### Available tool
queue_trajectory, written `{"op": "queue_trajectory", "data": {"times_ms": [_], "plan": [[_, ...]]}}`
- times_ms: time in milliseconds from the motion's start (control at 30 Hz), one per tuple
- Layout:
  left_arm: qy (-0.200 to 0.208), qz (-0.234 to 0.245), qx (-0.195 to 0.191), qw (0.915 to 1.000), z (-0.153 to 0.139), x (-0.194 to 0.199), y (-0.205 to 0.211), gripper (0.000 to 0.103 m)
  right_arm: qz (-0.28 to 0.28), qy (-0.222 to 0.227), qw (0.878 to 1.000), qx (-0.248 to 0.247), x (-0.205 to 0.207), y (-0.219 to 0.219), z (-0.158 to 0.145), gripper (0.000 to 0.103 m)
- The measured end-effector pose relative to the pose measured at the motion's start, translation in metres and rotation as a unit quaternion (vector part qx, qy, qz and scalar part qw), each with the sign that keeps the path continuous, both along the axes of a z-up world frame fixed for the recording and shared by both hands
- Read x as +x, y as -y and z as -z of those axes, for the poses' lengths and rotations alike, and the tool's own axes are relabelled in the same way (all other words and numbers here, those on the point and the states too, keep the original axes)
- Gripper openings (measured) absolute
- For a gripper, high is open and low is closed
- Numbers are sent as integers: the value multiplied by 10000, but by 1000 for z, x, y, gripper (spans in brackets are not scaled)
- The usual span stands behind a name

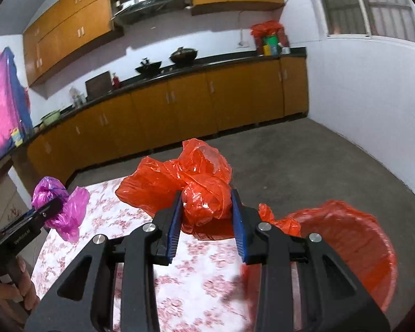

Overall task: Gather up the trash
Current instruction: 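Carry the pink and red bags over the orange basket with both tools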

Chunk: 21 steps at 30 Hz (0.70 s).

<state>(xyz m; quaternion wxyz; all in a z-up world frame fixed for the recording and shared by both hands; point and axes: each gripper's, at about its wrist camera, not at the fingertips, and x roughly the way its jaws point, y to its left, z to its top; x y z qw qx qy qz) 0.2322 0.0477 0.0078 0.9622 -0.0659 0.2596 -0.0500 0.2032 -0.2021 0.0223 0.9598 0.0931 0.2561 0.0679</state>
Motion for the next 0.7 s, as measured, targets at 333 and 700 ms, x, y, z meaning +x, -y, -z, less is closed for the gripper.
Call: {"op": "queue_trajectory", "data": {"times_ms": [333, 700], "plan": [[31, 587, -108, 9982, -6, -6, 55, 37, 580, 55, 9983, 21, -26, 49, -2, 34], [-82, 1335, -179, 9909, 0, -4, 123, 37, 1266, -17, 9919, 74, -48, 101, 5, 34]]}}
